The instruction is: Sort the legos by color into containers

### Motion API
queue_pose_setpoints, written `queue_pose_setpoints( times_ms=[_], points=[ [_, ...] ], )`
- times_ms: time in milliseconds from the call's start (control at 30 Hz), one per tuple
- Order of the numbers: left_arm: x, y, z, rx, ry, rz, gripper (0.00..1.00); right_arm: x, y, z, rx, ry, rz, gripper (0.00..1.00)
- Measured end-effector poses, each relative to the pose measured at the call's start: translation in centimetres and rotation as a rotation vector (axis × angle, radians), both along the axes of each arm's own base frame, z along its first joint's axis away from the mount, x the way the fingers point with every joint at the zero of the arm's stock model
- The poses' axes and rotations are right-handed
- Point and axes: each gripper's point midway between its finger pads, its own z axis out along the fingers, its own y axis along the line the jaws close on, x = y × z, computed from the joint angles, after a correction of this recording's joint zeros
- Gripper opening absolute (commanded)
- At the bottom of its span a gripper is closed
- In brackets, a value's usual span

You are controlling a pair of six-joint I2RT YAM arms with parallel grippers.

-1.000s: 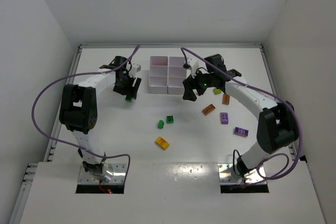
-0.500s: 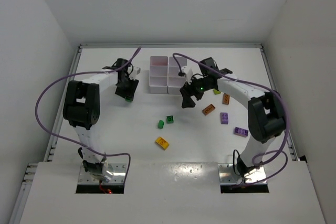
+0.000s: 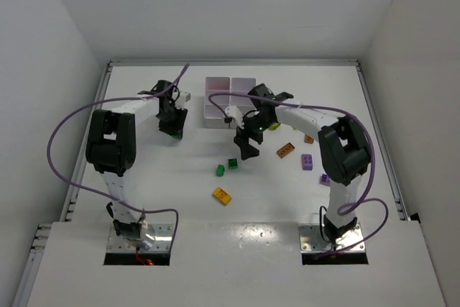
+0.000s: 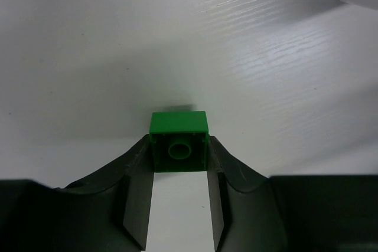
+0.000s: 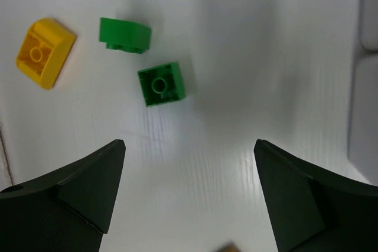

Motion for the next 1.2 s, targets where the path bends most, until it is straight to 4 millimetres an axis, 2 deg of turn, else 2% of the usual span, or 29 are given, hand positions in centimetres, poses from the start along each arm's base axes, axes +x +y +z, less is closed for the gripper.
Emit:
queue_pose_setpoints(
  times_ms=[200, 300, 433, 600, 700, 800, 833, 900, 933, 1033, 1200],
  points=[
    [0.6, 1.4, 2.1, -0.074, -0.038, 0.047, 0.07, -2.4, 1.0, -1.6, -0.031, -0.006, 0.208, 0.92],
    [0.8, 2.1, 3.2, -0.097, -0.059, 0.065, 0.07, -3.0, 1.3, -2.0, -0.046, -0.010, 0.272, 0.91],
    [1.0, 3.1, 4.2, -0.114, -0.083, 0.091, 0.07, -3.0, 2.1, -3.1, -0.065, -0.009, 0.323, 0.87],
    [1.1, 4.6, 4.4, -0.123, -0.088, 0.130, 0.07, -4.1, 2.8, -4.5, -0.100, 0.005, 0.357, 0.84],
    [1.1, 5.3, 4.4, -0.123, -0.087, 0.147, 0.07, -4.8, 3.4, -5.1, -0.111, 0.014, 0.376, 0.76],
    [1.1, 5.5, 4.4, -0.124, -0.086, 0.153, 0.07, -5.2, 3.8, -5.5, -0.126, 0.014, 0.379, 0.61],
    [1.1, 5.5, 4.4, -0.125, -0.087, 0.153, 0.07, -5.1, 4.0, -5.6, -0.128, 0.009, 0.378, 0.50],
    [1.1, 5.5, 4.5, -0.125, -0.088, 0.153, 0.07, -4.7, 4.3, -5.9, -0.133, -0.010, 0.364, 0.39],
    [1.1, 5.5, 4.6, -0.125, -0.090, 0.153, 0.07, -4.6, 4.3, -6.1, -0.139, -0.019, 0.356, 0.25],
    [1.2, 5.5, 4.8, -0.125, -0.096, 0.153, 0.07, -4.0, 4.6, -6.2, -0.140, -0.034, 0.325, 0.02],
    [1.2, 5.3, 5.0, -0.135, -0.100, 0.148, 0.07, -2.4, 4.9, -5.9, -0.156, -0.072, 0.234, 0.00]
  ],
)
